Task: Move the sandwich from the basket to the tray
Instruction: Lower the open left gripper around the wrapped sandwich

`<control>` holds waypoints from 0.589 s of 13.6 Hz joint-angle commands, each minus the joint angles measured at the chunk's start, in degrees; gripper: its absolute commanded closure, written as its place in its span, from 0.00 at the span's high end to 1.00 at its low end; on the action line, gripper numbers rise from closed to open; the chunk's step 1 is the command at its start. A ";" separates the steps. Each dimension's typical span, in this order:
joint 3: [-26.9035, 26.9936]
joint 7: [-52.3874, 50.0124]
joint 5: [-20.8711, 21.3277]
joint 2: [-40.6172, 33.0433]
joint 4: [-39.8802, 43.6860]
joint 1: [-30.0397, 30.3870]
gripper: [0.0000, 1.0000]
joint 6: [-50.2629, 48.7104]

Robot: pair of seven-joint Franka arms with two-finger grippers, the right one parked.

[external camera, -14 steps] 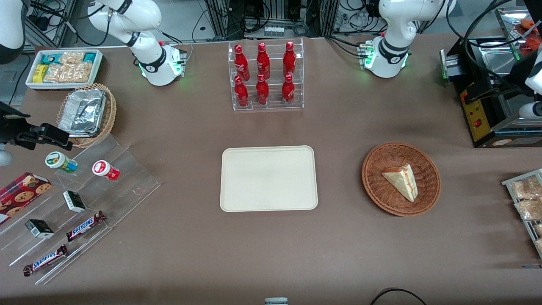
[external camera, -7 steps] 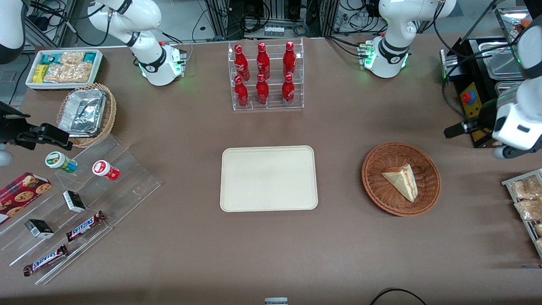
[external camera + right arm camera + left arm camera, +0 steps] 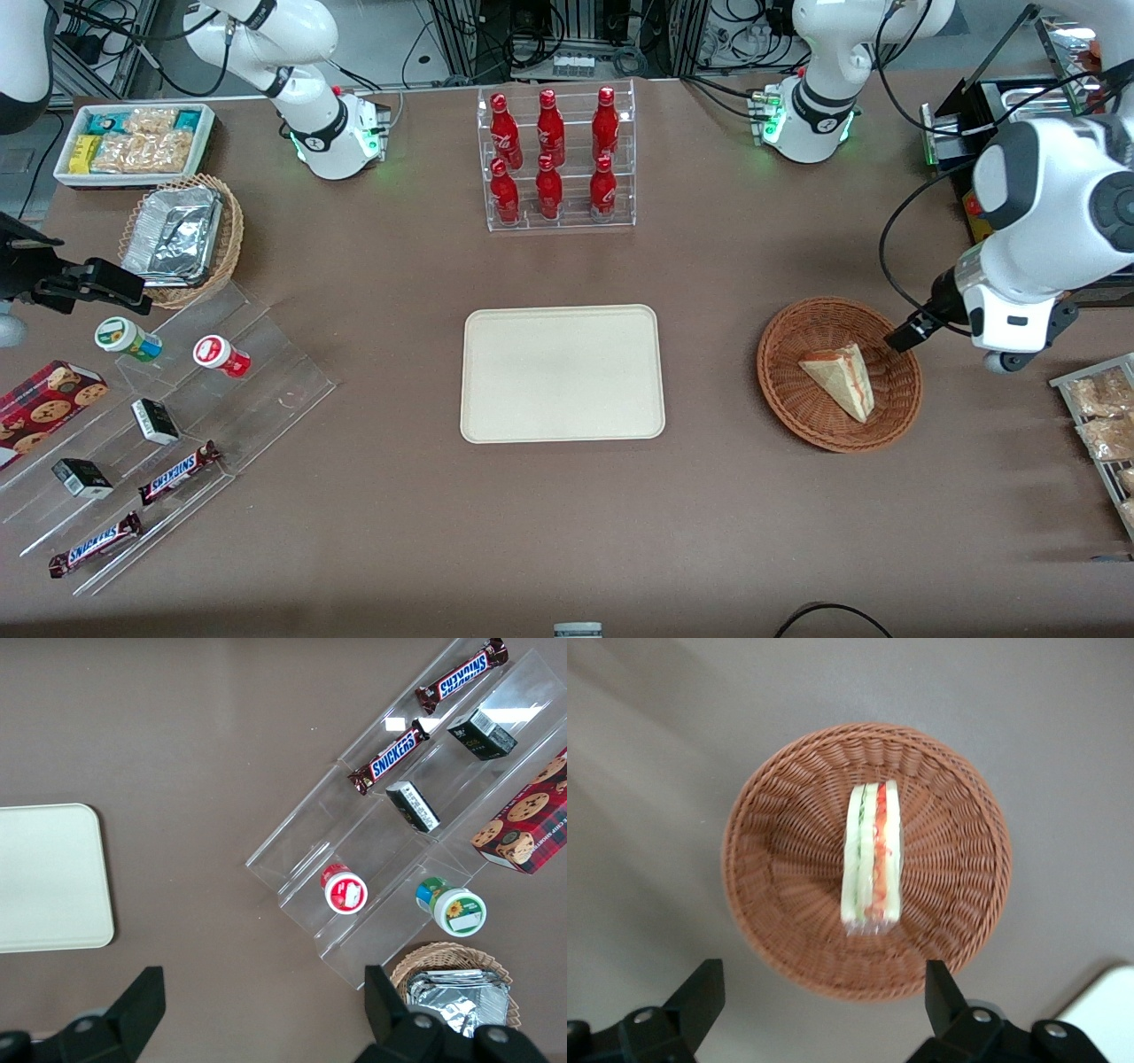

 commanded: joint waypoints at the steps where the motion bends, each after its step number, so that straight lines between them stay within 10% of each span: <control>1: -1.12 -5.24 -0.38 1.85 -4.69 -0.42 1.00 8.59; 8: -1.83 -6.92 -0.12 8.54 -8.56 -0.42 1.00 19.77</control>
